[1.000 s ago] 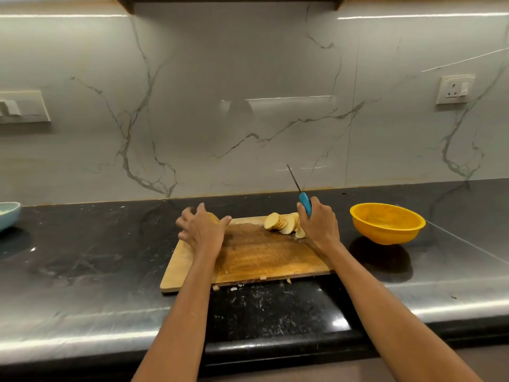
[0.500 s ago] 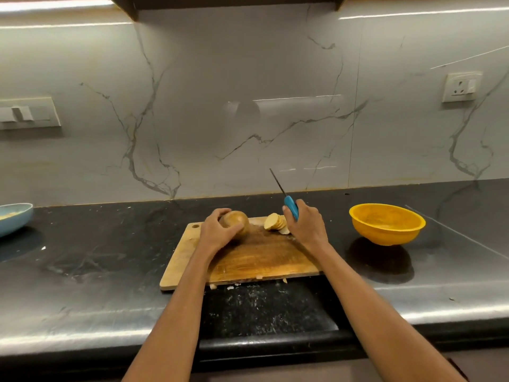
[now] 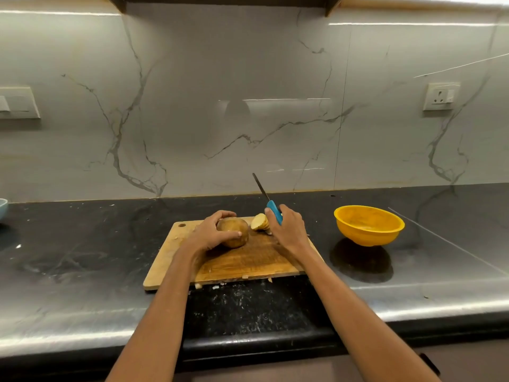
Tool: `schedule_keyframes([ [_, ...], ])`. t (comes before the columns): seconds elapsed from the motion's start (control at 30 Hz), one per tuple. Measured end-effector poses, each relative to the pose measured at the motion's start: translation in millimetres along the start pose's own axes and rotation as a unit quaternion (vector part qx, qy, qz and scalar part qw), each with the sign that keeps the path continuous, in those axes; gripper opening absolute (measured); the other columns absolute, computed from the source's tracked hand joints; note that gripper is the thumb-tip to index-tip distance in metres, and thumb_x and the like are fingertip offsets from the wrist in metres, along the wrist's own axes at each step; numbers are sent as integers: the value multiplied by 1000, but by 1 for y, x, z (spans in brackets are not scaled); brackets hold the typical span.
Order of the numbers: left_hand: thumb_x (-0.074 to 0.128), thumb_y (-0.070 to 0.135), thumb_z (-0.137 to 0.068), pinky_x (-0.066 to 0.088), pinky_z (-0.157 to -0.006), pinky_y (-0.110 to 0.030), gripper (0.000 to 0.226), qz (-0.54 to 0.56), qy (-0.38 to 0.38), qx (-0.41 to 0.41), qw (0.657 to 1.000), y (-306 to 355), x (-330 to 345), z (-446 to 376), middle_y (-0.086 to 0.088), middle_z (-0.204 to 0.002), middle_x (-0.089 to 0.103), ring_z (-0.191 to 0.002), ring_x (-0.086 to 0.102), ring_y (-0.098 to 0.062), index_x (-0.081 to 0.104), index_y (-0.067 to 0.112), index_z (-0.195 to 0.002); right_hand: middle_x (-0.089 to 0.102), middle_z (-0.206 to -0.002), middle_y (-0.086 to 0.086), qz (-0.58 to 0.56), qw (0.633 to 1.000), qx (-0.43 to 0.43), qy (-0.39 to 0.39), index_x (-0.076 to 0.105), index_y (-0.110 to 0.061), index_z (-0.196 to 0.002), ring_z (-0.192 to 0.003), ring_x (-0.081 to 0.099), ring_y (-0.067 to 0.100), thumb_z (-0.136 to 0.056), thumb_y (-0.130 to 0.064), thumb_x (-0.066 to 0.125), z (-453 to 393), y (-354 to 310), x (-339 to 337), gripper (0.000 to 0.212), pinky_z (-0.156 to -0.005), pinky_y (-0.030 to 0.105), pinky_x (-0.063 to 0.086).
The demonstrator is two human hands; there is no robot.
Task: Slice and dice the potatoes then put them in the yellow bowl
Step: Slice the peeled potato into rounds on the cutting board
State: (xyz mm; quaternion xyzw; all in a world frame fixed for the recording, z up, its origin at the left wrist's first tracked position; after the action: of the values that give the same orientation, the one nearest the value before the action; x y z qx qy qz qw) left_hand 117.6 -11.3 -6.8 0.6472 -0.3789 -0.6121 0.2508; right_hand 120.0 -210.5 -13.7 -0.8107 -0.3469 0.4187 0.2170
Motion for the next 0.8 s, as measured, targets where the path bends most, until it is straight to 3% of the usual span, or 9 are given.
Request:
schedule_keyframes([
  [0.13,81,30,-69,44,-100,-43,69,17,17,39,999,5,0,12,6,-127,42,-116,45,-20,42,35,-126,55,-80,1,4,1000,-1,-1,55,-7,-100,-64,48,8,-98,-37,48,5,-3,-4,31,-56,13,35],
  [0.3,71,31,-81,51,-90,-38,46,83,2,33,996,0,-7,29,-1,-127,41,-114,46,-24,42,34,-117,59,-93,8,21,999,19,-25,57,-2,-112,-75,49,8,-99,-37,44,16,-9,0,40,-68,15,38],
  [0.4,67,29,-85,49,-94,-40,40,48,46,58,996,0,-3,34,-2,-127,42,-114,46,-23,40,32,-114,61,-102,11,14,997,36,-65,54,-1,-121,-80,49,7,-101,-37,39,25,-20,1,44,-73,18,41],
  [0.53,70,35,-81,45,-94,-32,53,-13,126,110,986,7,8,40,-2,-128,49,-112,48,-18,43,24,-125,54,-76,-2,16,991,37,-128,54,-7,-107,-62,49,5,-102,-34,36,40,-46,-8,33,-54,14,38],
  [0.67,64,35,-86,38,-89,-22,54,-48,131,143,980,15,17,43,-4,-131,50,-114,48,-17,43,18,-132,52,-67,-1,51,981,43,-180,48,-16,-78,-57,47,8,-103,-31,33,53,-61,-17,33,-56,20,40],
  [0.8,58,32,-90,41,-91,-26,50,-69,112,141,981,18,26,40,-7,-131,48,-110,48,-17,38,17,-133,52,-64,-1,61,980,59,-179,46,-19,-71,-57,49,9,-103,-30,32,68,-61,-26,36,-56,21,41],
])
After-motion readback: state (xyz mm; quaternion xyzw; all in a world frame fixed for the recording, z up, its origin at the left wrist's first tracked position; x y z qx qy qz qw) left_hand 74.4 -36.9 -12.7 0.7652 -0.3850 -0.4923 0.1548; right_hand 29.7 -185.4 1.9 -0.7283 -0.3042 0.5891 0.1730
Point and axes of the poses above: each hand's wrist, its own z-axis away from the middle knuckle, its own x-axis out of the palm, y = z × x, the point moved 1 cm from there along -z, towards the middle knuckle
